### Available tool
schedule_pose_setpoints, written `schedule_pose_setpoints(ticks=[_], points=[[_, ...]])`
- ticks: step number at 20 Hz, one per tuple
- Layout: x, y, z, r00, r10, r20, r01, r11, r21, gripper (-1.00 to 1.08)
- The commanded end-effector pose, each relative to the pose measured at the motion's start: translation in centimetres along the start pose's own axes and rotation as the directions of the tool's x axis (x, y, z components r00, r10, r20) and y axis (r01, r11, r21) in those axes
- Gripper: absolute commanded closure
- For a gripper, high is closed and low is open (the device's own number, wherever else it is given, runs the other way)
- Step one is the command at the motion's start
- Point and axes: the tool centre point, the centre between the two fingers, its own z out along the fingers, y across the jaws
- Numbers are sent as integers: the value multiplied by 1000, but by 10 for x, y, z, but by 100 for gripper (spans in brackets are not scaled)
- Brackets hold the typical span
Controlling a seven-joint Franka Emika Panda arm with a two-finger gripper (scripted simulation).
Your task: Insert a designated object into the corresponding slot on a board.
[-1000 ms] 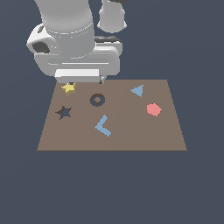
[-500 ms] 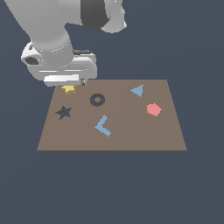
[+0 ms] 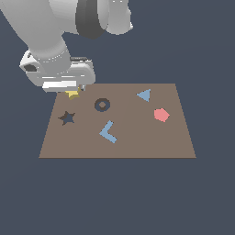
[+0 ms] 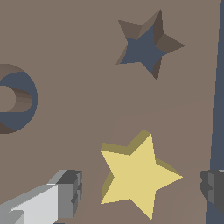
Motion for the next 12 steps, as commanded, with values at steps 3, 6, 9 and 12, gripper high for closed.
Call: schedule_pose_setpoints(ticks=[3, 6, 9, 12], points=[[0, 0, 2, 1000, -1, -1, 1, 1000, 0, -92], [1, 0, 10, 1000, -2, -1, 2, 1000, 0, -92], [1, 0, 18, 1000, -3, -1, 3, 1000, 0, -92], [1, 1, 21, 1000, -3, -1, 3, 1000, 0, -92]])
